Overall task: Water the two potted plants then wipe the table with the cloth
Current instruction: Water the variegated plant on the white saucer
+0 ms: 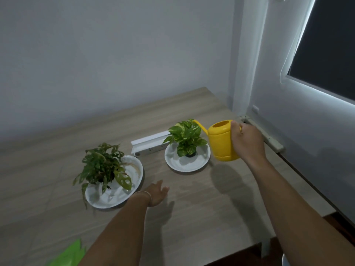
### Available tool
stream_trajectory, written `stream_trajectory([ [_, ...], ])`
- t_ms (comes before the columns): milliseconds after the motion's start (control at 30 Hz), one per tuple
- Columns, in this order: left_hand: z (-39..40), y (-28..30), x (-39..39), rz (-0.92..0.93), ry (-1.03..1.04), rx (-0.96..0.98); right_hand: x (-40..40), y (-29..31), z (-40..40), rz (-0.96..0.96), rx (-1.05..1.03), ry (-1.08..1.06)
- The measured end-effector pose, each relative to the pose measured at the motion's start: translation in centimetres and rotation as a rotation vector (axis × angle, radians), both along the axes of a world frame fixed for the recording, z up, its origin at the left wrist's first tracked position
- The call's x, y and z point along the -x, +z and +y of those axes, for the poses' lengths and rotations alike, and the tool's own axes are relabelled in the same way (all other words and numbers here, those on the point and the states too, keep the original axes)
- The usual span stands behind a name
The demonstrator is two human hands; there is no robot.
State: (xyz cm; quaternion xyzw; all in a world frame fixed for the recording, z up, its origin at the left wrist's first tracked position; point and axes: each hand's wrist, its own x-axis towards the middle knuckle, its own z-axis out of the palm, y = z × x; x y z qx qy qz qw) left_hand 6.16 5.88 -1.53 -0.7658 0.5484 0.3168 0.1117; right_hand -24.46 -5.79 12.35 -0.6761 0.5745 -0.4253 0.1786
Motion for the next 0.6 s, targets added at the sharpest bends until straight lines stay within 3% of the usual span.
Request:
stream_trajectory([
  [133, 0.1, -0.3, -0.6, -0.010, 0.017, -0.001, -1.3, 1.4, -0.7, 0.092, -0.014, 0.009],
  [600, 0.0, -1.0, -1.3, -0.019, 0.014, -0.034, -1.2, 2.5, -0.6, 0.105, -0.025, -0.059],
])
